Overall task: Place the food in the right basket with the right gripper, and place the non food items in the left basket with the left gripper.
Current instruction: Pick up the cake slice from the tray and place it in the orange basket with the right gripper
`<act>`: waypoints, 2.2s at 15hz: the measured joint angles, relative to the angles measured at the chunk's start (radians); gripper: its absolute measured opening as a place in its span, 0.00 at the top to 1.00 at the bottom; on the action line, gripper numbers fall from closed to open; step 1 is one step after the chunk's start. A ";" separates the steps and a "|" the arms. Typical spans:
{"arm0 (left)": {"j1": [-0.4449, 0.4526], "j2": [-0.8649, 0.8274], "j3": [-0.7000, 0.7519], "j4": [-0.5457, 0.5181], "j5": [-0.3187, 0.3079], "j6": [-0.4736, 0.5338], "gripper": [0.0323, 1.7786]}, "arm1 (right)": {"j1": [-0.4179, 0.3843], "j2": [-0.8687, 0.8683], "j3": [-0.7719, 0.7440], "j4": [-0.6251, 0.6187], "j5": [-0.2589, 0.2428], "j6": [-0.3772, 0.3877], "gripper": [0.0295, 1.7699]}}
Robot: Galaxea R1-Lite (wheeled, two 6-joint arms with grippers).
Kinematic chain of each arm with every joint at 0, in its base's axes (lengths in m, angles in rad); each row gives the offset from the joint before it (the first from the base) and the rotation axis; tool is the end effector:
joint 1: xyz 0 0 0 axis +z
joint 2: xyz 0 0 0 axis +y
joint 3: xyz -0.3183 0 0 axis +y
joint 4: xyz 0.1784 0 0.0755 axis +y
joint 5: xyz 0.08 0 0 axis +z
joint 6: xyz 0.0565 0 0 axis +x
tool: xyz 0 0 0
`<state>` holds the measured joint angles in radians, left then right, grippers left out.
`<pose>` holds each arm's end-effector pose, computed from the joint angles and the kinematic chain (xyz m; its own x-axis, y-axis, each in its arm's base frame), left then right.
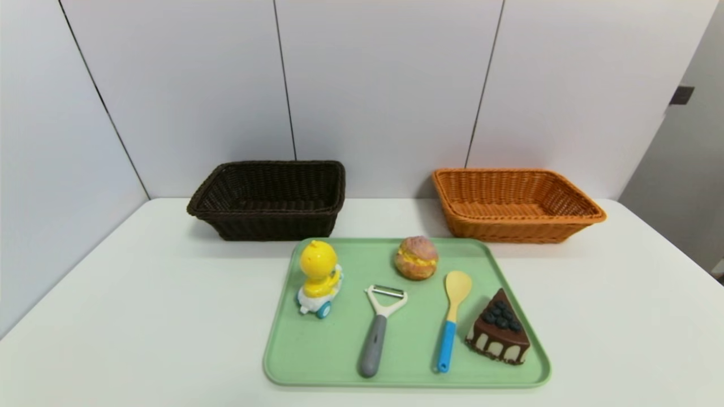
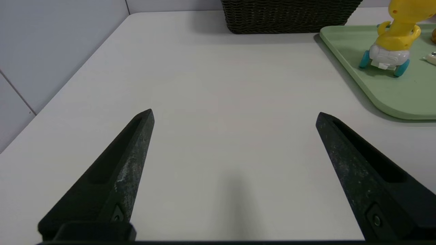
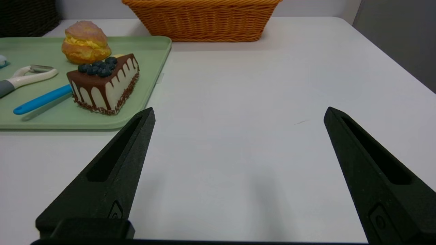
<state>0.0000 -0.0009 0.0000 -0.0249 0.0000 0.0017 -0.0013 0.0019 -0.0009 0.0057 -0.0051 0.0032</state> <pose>-0.0035 0.0000 0.0789 0.9997 0.0000 0.0258 0.0000 1.0000 0.0017 -0.0033 -0.0003 0.0750 1.0000 -0.0064 -0.0067 0.0064 1.0000 0.0032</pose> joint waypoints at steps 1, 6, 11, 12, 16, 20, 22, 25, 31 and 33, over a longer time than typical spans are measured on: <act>0.000 0.000 -0.006 0.006 -0.001 0.009 0.05 | 0.000 0.005 -0.001 0.003 0.000 0.001 0.03; 0.000 0.184 -0.350 0.133 -0.011 0.053 0.05 | 0.007 0.129 -0.251 0.098 0.046 0.014 0.03; -0.003 0.686 -0.868 0.356 -0.082 -0.003 0.05 | 0.027 0.640 -0.814 0.322 0.129 0.063 0.03; -0.006 0.789 -0.938 0.391 -0.099 -0.024 0.05 | 0.031 0.765 -0.927 0.364 0.135 0.075 0.03; -0.079 1.163 -1.146 0.459 -0.116 -0.133 0.05 | 0.099 1.213 -1.357 0.551 0.106 0.163 0.03; -0.275 1.373 -1.207 0.470 -0.033 -0.229 0.05 | 0.229 1.562 -1.644 0.796 0.069 0.332 0.03; -0.337 1.416 -1.174 0.467 -0.025 -0.249 0.05 | 0.297 1.684 -1.712 0.925 0.064 0.420 0.03; -0.393 1.441 -1.132 0.466 -0.010 -0.250 0.05 | 0.368 1.807 -1.780 1.099 0.071 0.536 0.03; -0.439 1.455 -1.100 0.465 0.019 -0.254 0.05 | 0.398 1.928 -1.818 1.240 0.153 0.627 0.03; -0.446 1.455 -1.080 0.460 0.020 -0.254 0.05 | 0.407 1.950 -1.817 1.275 0.170 0.632 0.03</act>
<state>-0.4457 1.4538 -1.0800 0.4349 0.0196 -0.2526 0.4055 1.9517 -1.8174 1.2811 0.1649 0.6353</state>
